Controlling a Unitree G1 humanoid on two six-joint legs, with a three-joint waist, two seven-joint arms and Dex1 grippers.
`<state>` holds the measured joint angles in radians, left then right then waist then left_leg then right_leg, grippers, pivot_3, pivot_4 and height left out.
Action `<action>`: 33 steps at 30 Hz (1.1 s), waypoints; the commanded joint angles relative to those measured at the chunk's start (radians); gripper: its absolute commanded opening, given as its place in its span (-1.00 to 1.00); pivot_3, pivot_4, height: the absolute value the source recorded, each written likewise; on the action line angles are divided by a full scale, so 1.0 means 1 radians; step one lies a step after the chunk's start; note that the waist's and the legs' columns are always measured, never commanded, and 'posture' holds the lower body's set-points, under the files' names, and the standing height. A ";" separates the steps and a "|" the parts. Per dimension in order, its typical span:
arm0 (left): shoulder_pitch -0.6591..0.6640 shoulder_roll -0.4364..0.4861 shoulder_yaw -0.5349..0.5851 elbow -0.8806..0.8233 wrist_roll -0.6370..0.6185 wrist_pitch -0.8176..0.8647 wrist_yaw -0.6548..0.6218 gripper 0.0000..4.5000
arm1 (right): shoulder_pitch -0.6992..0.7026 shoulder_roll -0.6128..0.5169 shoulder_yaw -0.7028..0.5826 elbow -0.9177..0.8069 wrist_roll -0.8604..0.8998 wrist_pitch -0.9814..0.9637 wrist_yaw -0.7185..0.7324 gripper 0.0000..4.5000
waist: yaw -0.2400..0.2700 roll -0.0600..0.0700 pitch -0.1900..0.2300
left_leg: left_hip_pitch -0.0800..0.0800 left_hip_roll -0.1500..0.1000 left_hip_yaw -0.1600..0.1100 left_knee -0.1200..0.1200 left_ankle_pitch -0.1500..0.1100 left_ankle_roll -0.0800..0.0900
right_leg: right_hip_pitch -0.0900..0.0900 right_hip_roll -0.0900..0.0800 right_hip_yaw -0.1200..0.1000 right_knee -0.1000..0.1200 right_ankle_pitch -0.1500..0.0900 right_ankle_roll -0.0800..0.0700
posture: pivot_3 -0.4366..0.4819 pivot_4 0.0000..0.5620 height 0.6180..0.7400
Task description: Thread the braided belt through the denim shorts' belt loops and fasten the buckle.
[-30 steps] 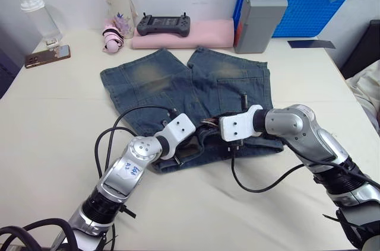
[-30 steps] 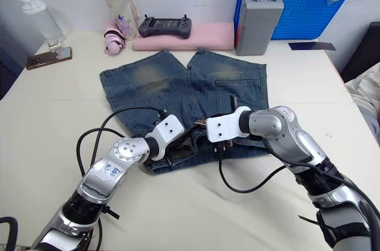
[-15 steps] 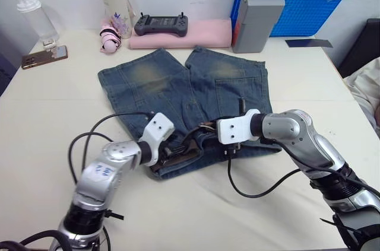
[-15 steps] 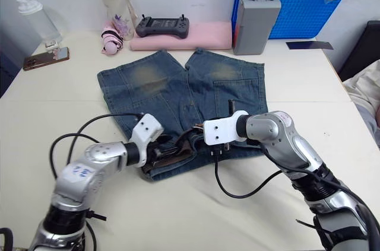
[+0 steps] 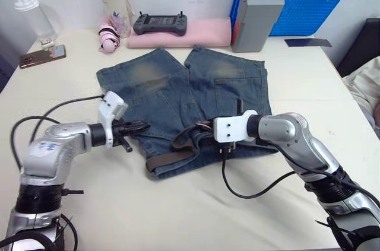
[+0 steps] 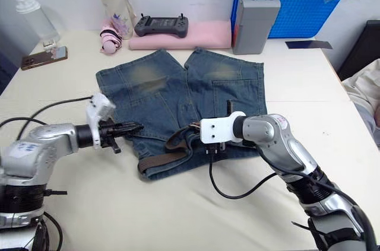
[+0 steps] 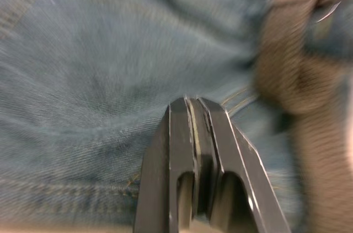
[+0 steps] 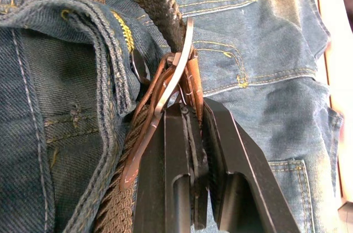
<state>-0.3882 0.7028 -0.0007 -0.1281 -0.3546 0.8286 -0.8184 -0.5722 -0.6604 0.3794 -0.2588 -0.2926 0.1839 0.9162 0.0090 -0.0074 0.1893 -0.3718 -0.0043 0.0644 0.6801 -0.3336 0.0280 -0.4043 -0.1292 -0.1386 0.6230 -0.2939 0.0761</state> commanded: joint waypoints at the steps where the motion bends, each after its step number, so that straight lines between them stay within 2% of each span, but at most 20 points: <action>1: 0.023 0.026 -0.121 0.058 0.101 -0.154 -0.049 -0.99 | 0.031 -0.046 -0.100 -0.059 0.032 -0.014 -0.006 -1.00 | 0.000 0.000 0.000 | -0.001 0.000 0.000 0.000 0.000 0.000 | -0.002 0.000 0.000 0.000 0.000 0.000 | -0.05 -0.47 0.54; 6: 0.040 0.060 -0.166 0.138 0.184 -0.289 -0.064 -0.99 | 0.124 -0.179 -0.267 -0.036 0.090 -0.094 -0.005 -1.00 | 0.012 0.000 0.000 | -0.001 0.000 0.001 0.001 -0.001 0.001 | -0.001 -0.001 0.000 0.000 0.000 0.000 | -0.05 -0.47 0.54; 11: 0.038 0.064 -0.175 0.175 0.217 -0.356 -0.055 -0.99 | 0.170 -0.265 -0.349 0.025 0.082 -0.148 -0.039 -1.00 | 0.010 0.000 0.000 | 0.004 0.000 0.003 0.000 -0.001 0.002 | 0.001 -0.001 0.002 -0.001 0.000 0.000 | -0.05 -0.47 0.54; 21: 0.040 0.056 -0.178 0.182 0.235 -0.395 -0.037 -0.99 | 0.149 -0.323 -0.382 0.118 0.049 -0.205 -0.107 -1.00 | 0.012 0.001 0.000 | 0.005 0.000 0.003 0.001 -0.001 0.001 | 0.001 -0.002 0.003 0.000 0.000 0.000 | -0.05 -0.47 0.54; 28: 0.039 0.054 -0.179 0.191 0.241 -0.411 -0.027 -0.99 | 0.100 -0.317 -0.413 0.139 0.040 -0.188 -0.168 -1.00 | 0.011 0.001 0.000 | 0.005 0.000 0.003 0.002 0.000 0.001 | 0.001 -0.002 0.003 0.002 0.000 0.000 | -0.05 -0.47 0.54; 33: 0.035 0.050 -0.174 0.200 0.244 -0.429 -0.017 -0.99 | 0.101 -0.275 -0.424 0.063 0.150 -0.196 -0.145 -1.00 | 0.012 0.002 0.000 | 0.005 0.000 0.003 0.002 0.000 0.001 | 0.001 -0.002 0.003 0.002 0.000 0.000 | -0.05 -0.47 0.54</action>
<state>-0.3861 0.7489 -0.1467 0.0091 -0.1808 0.3774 -0.8612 -0.4667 -0.9386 -0.0020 -0.1404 -0.1933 -0.0101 0.7675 0.0209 -0.0057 0.1893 -0.3666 -0.0038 0.0675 0.6818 -0.3341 0.0292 -0.4030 -0.1309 -0.1354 0.6246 -0.2939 0.0761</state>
